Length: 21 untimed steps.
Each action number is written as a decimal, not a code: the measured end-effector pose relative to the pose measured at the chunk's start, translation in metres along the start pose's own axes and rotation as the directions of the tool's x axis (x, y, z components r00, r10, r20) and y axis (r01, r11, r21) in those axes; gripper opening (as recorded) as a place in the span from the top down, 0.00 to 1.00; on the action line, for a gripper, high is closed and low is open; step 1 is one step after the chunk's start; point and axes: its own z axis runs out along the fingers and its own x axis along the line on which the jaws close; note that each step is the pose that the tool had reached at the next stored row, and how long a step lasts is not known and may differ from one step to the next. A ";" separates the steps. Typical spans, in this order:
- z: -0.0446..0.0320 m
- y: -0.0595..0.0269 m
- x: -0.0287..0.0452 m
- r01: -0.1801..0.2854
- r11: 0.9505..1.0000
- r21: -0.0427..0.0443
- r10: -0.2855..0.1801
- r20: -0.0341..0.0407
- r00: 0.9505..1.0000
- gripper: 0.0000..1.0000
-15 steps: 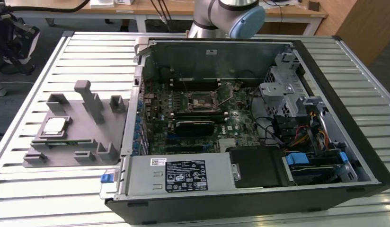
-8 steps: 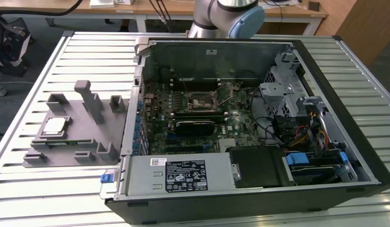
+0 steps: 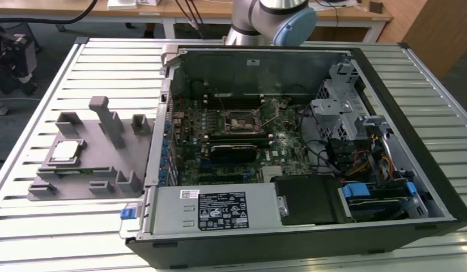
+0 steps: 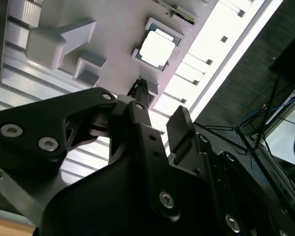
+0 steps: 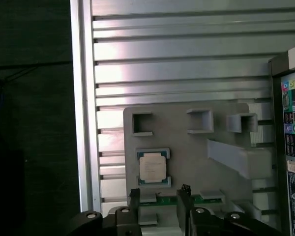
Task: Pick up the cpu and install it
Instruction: 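Pick up the cpu and move it towards the insertion slot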
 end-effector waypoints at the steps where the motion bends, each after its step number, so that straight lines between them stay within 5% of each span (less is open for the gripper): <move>1: 0.0010 0.0000 0.0001 0.000 1.000 0.000 0.000 0.000 1.000 0.59; 13: 0.0173 -0.0004 0.0003 0.006 1.000 0.004 -0.006 -0.004 1.000 0.12; 21: 0.0269 -0.0006 0.0005 0.017 1.000 -0.003 -0.017 -0.004 1.000 0.12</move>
